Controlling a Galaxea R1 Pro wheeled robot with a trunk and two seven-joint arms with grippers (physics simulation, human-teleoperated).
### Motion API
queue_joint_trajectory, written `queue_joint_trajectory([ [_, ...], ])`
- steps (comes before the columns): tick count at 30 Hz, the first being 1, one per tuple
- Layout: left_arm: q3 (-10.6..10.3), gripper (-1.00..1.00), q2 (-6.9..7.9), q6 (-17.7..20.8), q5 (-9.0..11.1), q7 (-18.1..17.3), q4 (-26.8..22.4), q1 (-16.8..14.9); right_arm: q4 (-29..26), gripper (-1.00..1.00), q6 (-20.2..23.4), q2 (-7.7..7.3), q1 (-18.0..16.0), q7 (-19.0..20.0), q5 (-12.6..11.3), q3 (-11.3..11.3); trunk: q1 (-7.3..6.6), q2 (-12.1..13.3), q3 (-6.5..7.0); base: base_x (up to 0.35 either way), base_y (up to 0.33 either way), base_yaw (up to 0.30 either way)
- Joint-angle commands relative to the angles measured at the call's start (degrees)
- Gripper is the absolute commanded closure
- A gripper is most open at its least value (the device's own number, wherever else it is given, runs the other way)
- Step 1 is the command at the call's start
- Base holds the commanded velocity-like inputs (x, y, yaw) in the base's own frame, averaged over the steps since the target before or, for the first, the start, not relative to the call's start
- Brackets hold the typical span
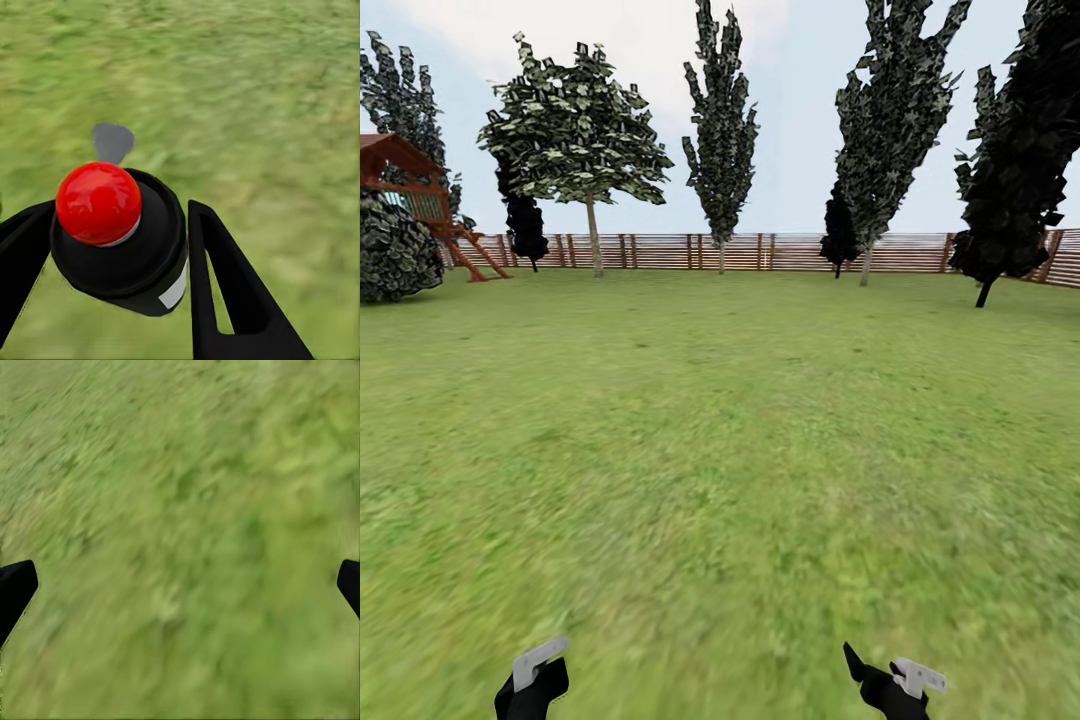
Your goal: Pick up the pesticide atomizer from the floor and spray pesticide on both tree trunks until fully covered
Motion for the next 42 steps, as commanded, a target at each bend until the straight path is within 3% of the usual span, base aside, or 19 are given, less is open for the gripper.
queue_joint_trajectory([
  [1, 0.0, 1.00, 0.00, 0.0, 0.0, 0.0, 0.0, 0.0, 0.0, -1.00, 0.0, 0.00, 0.0, 0.0, 0.0, 0.0, 0.00, 0.0, 0.00, 0.332, 0.000, 0.271],
  [20, 0.0, 1.00, 0.00, 0.0, 0.0, 0.0, 0.0, 0.0, 0.0, -1.00, -0.1, -0.04, 0.0, 0.1, 0.1, 0.1, 0.00, 0.0, 0.00, 0.297, 0.000, 0.056],
  [32, 0.0, 1.00, 0.00, 0.0, 0.0, 0.0, 0.0, 0.0, 0.0, -1.00, -0.2, 0.00, 0.0, 0.1, 0.1, 0.1, 0.00, 0.0, 0.00, 0.268, 0.000, 0.262],
  [42, 0.0, 1.00, 0.00, 0.0, 0.0, 0.0, 0.0, 0.1, 0.0, -1.00, -0.2, 0.08, 0.0, 0.1, 0.1, 0.1, 0.00, 0.0, 0.00, 0.264, 0.000, 0.058],
])
